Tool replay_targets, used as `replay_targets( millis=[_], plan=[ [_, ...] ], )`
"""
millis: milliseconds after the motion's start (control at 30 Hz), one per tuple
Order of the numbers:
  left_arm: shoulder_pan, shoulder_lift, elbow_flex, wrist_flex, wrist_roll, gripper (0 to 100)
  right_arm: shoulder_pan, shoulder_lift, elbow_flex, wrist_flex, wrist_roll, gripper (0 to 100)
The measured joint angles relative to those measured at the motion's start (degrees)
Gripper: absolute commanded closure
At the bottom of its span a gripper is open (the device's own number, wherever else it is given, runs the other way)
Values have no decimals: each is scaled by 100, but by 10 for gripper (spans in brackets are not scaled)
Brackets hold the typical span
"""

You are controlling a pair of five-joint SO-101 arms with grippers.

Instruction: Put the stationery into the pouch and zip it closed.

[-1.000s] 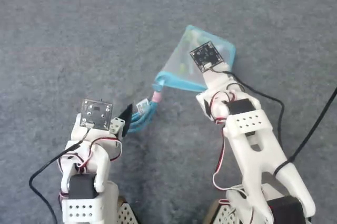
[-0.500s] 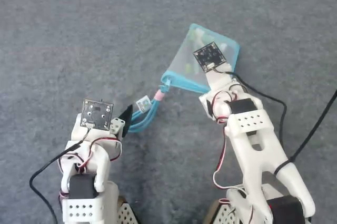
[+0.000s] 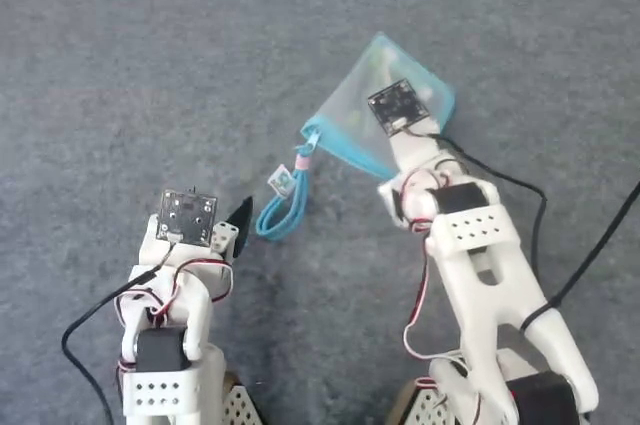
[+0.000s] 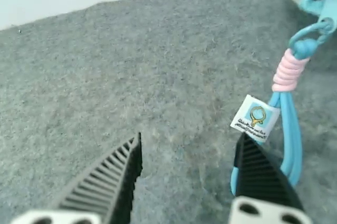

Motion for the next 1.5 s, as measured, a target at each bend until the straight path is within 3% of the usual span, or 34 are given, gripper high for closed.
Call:
replay_targets(
  millis=[167, 333, 533, 867, 1133, 1367, 1500],
  plan=[
    [9, 0, 0, 0, 0, 727, -466, -624, -62, 1345, 0, 958],
    [0, 0, 0, 0, 0, 727, -580, -985, 62, 1705, 158, 789],
    [9, 0, 0, 0, 0, 727, -563, -1020, 132, 2110, 853, 690],
    [9, 0, 0, 0, 0, 727, -352, -1020, 132, 2286, 1011, 687],
    [0, 0, 0, 0, 0, 727, -290, -1468, -448, 3174, 905, 688],
    [53, 0, 0, 0, 0, 727, -308, -1776, -844, 2708, 615, 688],
    [26, 0, 0, 0, 0, 727, -826, -1574, -686, 2110, 448, 688]
  ],
)
